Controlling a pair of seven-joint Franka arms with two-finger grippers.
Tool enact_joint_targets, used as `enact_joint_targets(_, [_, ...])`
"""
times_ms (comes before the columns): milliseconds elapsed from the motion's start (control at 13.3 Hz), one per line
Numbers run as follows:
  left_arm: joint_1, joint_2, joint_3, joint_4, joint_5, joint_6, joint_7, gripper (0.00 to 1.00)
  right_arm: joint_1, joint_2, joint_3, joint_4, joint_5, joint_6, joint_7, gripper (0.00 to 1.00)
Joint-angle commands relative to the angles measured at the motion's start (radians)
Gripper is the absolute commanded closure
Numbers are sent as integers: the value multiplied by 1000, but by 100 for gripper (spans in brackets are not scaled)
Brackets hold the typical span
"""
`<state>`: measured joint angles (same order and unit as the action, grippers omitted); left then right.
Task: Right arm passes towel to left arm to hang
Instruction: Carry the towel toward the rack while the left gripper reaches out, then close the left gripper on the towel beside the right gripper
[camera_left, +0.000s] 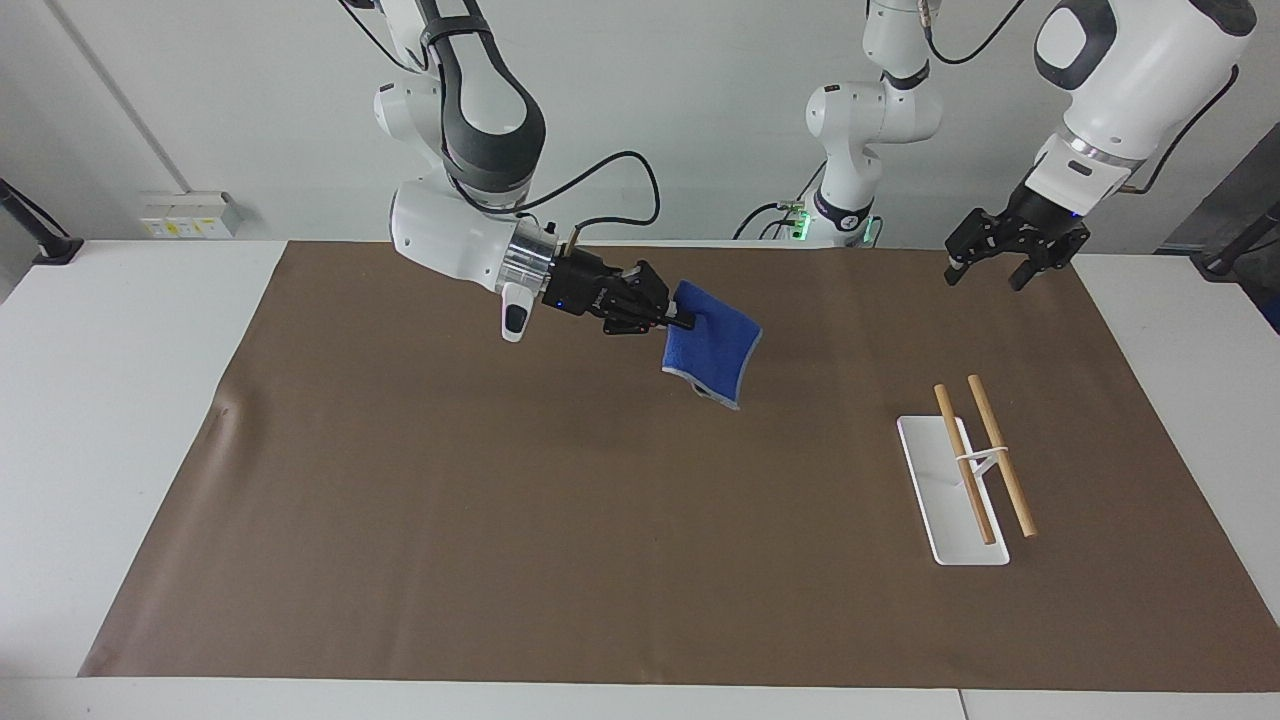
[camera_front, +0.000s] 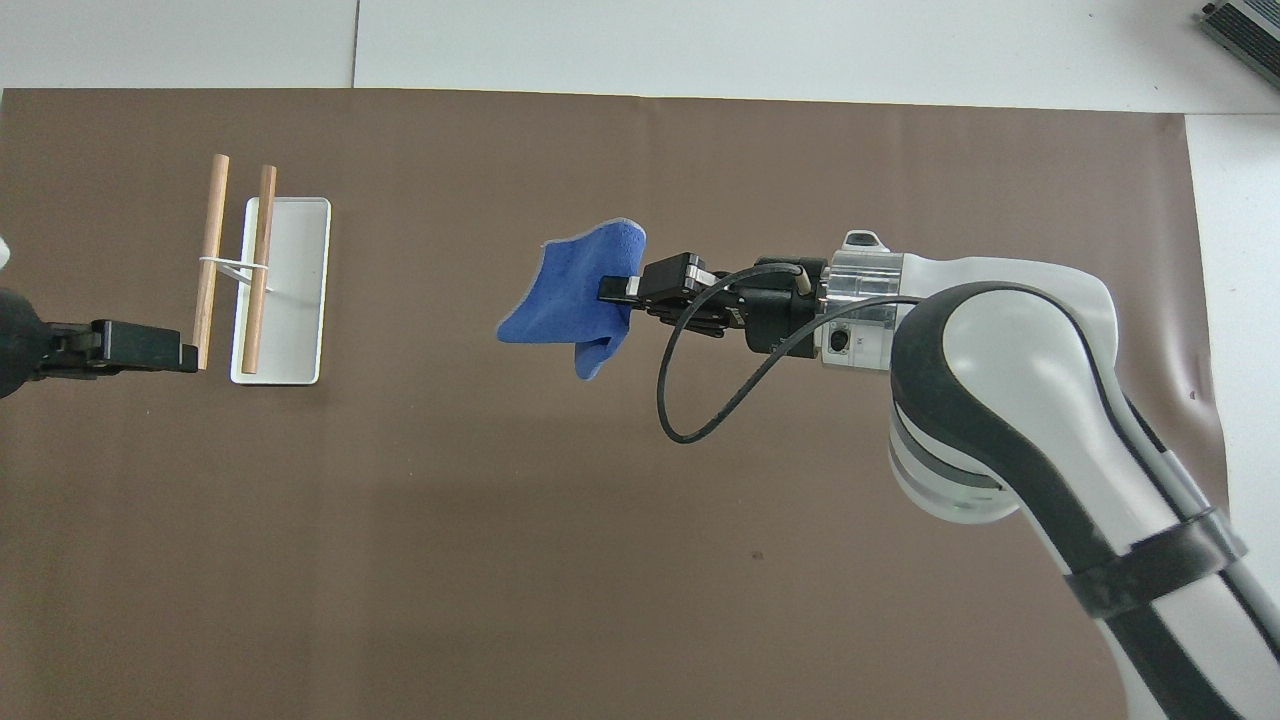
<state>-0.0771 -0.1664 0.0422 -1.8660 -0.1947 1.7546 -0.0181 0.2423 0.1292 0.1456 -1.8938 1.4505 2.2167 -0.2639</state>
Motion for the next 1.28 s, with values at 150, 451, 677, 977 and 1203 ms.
enact_joint_targets(150, [-70, -65, -2, -108, -106, 100, -212, 0, 54, -13, 5, -28, 102, 35, -44, 100])
enact_joint_targets(451, [-134, -85, -2, -223, -198, 250, -465, 0, 95, -19, 6, -33, 269, 38, -127, 100])
enact_joint_targets(677, [-185, -74, -2, -243, -227, 307, -687, 0, 100, -23, 6, -39, 338, 35, -143, 100])
enact_joint_targets(977, [-201, -76, -4, -260, -360, 329, -984, 0, 120, -34, 6, -64, 338, 61, -167, 100])
enact_joint_targets(1203, [-269, -76, -5, -268, -407, 414, -1213, 0, 120, -36, 6, -68, 338, 61, -169, 100])
